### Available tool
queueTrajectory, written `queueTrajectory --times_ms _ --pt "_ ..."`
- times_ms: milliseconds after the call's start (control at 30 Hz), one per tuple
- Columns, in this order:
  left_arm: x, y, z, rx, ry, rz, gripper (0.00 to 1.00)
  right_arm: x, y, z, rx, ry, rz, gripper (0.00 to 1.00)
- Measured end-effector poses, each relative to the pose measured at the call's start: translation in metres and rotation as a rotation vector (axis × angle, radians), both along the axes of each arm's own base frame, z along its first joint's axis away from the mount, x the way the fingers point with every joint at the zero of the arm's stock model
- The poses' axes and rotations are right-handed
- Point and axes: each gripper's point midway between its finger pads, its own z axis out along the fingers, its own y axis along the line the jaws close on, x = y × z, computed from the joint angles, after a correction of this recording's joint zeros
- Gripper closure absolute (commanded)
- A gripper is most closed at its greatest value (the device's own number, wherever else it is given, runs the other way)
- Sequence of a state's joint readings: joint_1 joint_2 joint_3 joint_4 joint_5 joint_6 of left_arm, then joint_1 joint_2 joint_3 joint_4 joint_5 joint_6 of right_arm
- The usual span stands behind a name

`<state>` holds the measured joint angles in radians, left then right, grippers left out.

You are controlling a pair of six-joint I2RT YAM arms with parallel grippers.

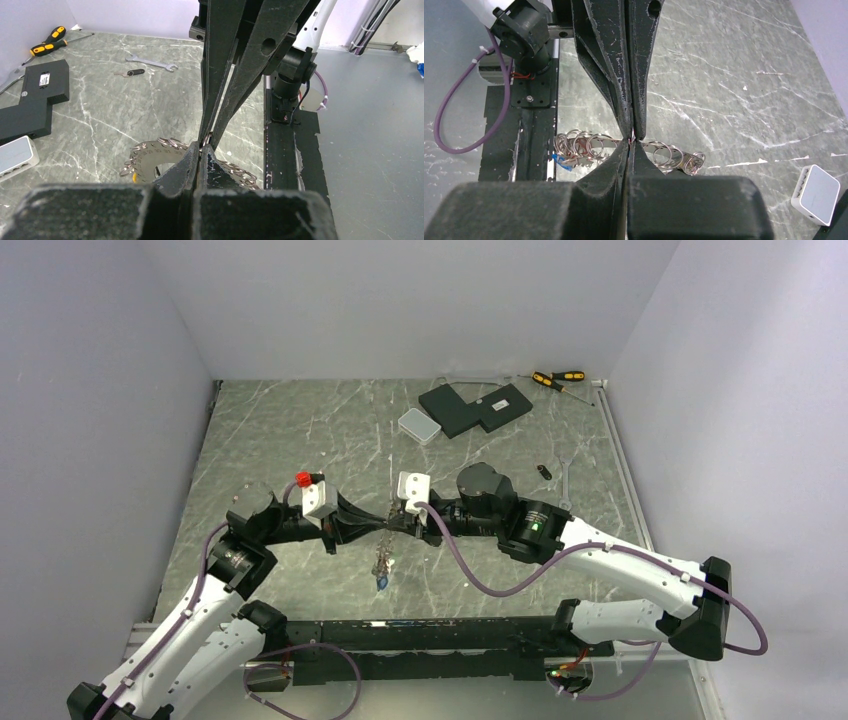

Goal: Put the keys on the keyring

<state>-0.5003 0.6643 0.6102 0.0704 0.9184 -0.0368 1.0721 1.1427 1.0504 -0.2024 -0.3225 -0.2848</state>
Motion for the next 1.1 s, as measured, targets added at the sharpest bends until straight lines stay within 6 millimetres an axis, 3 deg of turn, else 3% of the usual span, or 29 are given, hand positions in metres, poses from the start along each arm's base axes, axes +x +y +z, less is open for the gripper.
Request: queueTrajectory --times_ms 267,467,600,833,1100 --pt "0.0 0.0 0.0 0.001 -0.001 0.0 1.0 0.001 0.0 0.0 -0.001 -0.001 -0.003 1.0" --pt "0.001 0.001 0.001 0.002 -0.02 0.009 0.71 0.0 0.0 0.0 0.001 -0.003 -0.004 1.0" --pt "0.005 0.002 0.001 0.002 -0.03 0.029 0.6 -0.002 -0.001 0.002 0.003 -0.003 0.002 1.0" --pt "-0.004 0.002 0.005 -0.001 -0.047 -0.003 0.57 0.007 -0.007 0.004 0.002 -0.018 -0.048 1.0" --pt "-0.007 0.004 0.013 0.015 -0.062 -0.01 0.62 0.007 -0.011 0.005 0.007 -0.027 -0.06 1.0"
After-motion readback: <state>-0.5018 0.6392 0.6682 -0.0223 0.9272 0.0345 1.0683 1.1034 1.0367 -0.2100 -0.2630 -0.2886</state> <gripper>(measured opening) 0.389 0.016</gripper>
